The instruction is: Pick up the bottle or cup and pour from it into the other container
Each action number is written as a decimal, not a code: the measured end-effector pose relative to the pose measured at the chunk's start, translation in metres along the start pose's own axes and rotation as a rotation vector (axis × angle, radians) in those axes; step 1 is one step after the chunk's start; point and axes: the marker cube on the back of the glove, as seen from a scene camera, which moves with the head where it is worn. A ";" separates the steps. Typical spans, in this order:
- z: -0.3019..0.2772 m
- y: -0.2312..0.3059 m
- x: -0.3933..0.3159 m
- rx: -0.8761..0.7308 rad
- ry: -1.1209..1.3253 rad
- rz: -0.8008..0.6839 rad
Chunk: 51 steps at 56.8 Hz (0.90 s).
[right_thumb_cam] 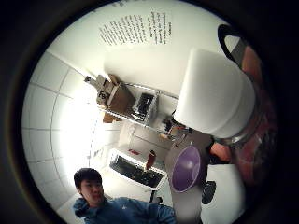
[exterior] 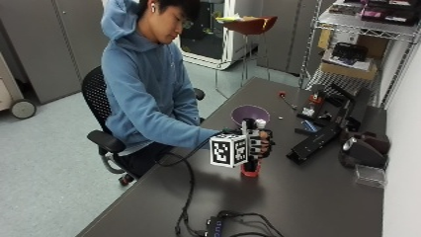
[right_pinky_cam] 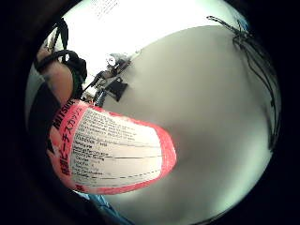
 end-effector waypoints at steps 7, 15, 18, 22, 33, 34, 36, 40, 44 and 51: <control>0.003 -0.001 -0.010 -0.045 0.035 -0.005; 0.008 0.003 -0.031 -0.120 0.143 -0.067; 0.010 0.003 -0.042 -0.153 0.203 -0.100; 0.011 0.000 -0.056 -0.194 0.318 -0.155; 0.029 0.004 -0.097 -0.370 0.638 -0.297; 0.031 0.004 -0.100 -0.382 0.675 -0.311; 0.034 0.002 -0.106 -0.398 0.759 -0.341; 0.044 0.004 -0.118 -0.452 0.911 -0.420; 0.055 0.007 -0.132 -0.501 1.031 -0.504; 0.072 0.011 -0.147 -0.544 1.214 -0.618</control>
